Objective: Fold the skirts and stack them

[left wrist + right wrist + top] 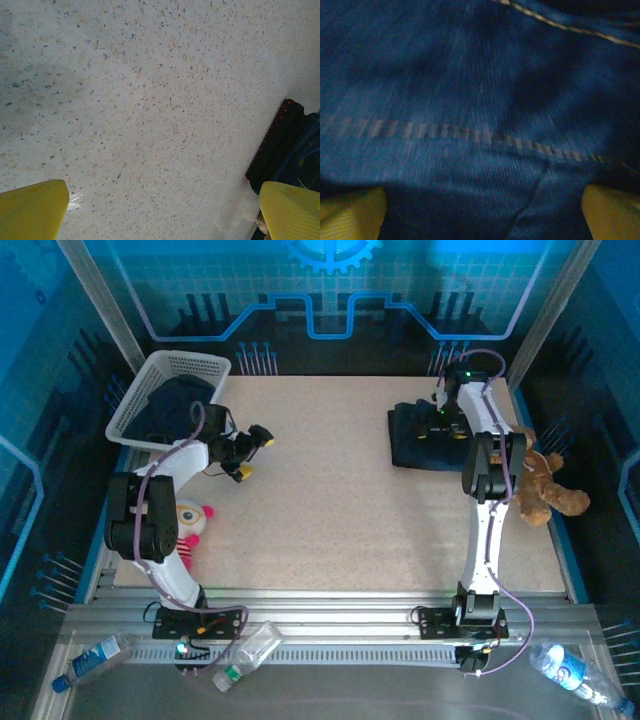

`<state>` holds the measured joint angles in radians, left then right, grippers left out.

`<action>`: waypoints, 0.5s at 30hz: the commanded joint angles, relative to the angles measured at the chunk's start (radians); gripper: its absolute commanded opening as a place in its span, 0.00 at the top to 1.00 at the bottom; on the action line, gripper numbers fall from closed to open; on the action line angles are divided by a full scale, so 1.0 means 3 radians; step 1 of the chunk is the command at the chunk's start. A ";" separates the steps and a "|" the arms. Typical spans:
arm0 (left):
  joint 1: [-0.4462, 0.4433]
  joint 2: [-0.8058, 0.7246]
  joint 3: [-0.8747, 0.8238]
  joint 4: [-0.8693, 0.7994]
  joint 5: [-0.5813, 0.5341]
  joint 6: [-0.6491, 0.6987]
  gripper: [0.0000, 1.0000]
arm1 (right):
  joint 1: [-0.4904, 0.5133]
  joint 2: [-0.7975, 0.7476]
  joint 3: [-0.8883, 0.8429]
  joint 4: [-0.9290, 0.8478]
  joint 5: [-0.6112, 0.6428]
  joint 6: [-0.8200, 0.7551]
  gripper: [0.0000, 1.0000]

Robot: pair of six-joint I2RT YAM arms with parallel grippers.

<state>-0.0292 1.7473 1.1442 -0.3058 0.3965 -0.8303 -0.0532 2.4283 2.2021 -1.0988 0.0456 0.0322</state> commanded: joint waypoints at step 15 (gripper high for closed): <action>-0.0015 0.0056 0.0072 -0.0004 0.0042 0.0047 0.01 | -0.0702 -0.0944 -0.0811 0.0412 -0.0681 0.0557 0.07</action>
<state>-0.0292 1.7493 1.1442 -0.3023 0.3969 -0.8303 -0.2070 2.1304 1.9926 -0.9794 -0.1074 0.1013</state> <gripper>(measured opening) 0.990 0.954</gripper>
